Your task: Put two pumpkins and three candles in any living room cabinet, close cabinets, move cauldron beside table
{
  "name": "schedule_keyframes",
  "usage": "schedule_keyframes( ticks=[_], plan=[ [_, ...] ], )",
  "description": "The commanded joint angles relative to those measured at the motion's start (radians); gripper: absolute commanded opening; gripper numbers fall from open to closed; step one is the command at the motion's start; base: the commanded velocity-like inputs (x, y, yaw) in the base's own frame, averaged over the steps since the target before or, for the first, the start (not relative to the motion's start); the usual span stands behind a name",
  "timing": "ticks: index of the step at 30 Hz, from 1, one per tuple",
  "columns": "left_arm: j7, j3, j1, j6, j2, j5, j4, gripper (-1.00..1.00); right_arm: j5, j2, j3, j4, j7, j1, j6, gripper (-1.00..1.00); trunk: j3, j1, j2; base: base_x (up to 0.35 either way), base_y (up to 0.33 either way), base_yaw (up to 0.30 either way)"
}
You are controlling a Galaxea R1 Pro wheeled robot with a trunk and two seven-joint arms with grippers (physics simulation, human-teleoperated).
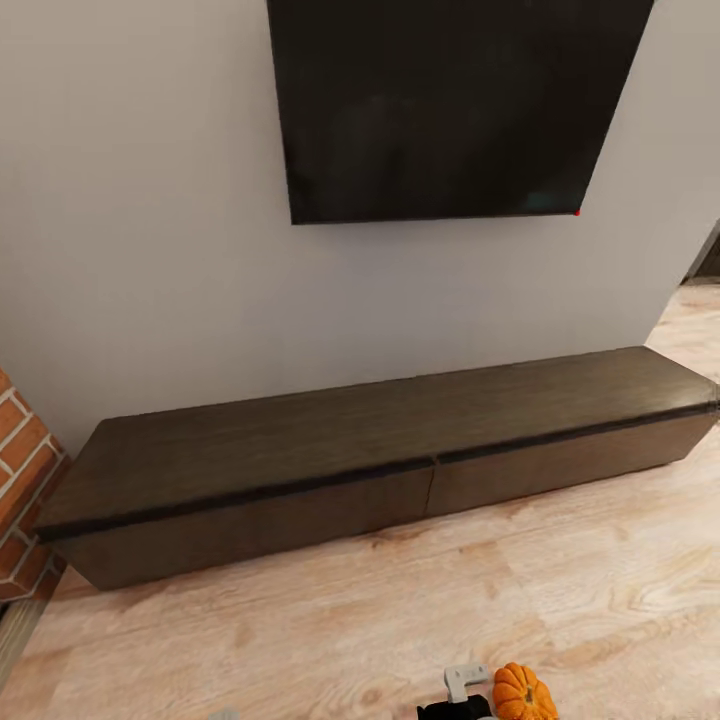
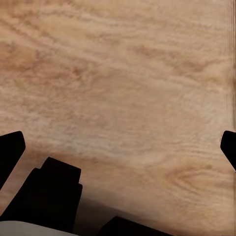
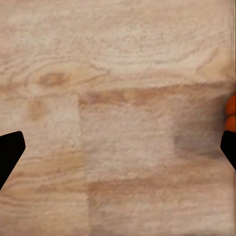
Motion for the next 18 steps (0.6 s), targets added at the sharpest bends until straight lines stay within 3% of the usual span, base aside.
schedule_keyframes(
  ticks=[1,9,13,18],
  plan=[
    [0.007,-0.008,0.0,0.005,0.001,0.009,-0.003,1.0,-0.007,-0.001,0.008,0.002,-0.004,0.0,-0.003,1.0,0.0,0.0,0.0,0.0,0.0,-0.225],
    [0.007,-0.009,0.0,0.011,-0.002,0.011,-0.002,1.0,-0.009,0.0,0.007,0.003,-0.003,0.014,0.0,1.0,0.002,0.0,0.0,0.0,0.0,-0.252],
    [-0.002,-0.003,0.002,0.002,0.011,0.012,0.011,1.0,0.001,-0.009,0.01,0.015,0.0,0.026,-0.003,1.0,0.002,0.0,0.0,0.0,0.0,-0.019],
    [0.0,-0.013,0.002,-0.001,0.001,0.011,0.027,1.0,-0.002,-0.009,0.009,0.019,0.0,0.025,-0.003,1.0,0.002,0.0,0.0,0.0,0.0,0.0]
  ],
)
